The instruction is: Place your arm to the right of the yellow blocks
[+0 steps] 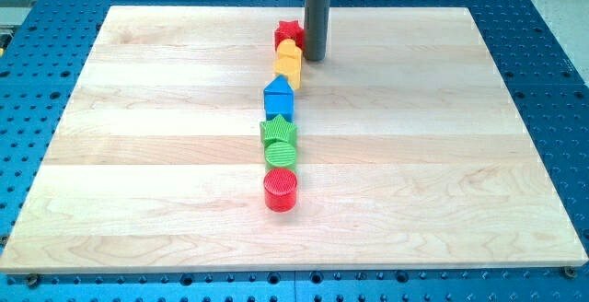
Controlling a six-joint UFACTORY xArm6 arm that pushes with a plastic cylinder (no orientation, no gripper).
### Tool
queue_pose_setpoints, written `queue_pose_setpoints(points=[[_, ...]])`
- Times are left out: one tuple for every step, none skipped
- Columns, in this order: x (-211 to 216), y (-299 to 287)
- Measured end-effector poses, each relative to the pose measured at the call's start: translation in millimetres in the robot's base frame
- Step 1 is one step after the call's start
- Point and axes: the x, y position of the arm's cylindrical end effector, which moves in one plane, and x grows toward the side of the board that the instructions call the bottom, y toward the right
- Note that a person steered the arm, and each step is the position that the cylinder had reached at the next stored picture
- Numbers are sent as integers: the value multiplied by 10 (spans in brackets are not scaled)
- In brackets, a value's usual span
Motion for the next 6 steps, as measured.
queue_pose_setpoints(points=[[-10,0],[-10,0],[45,25],[113,81],[113,120],[212,131]])
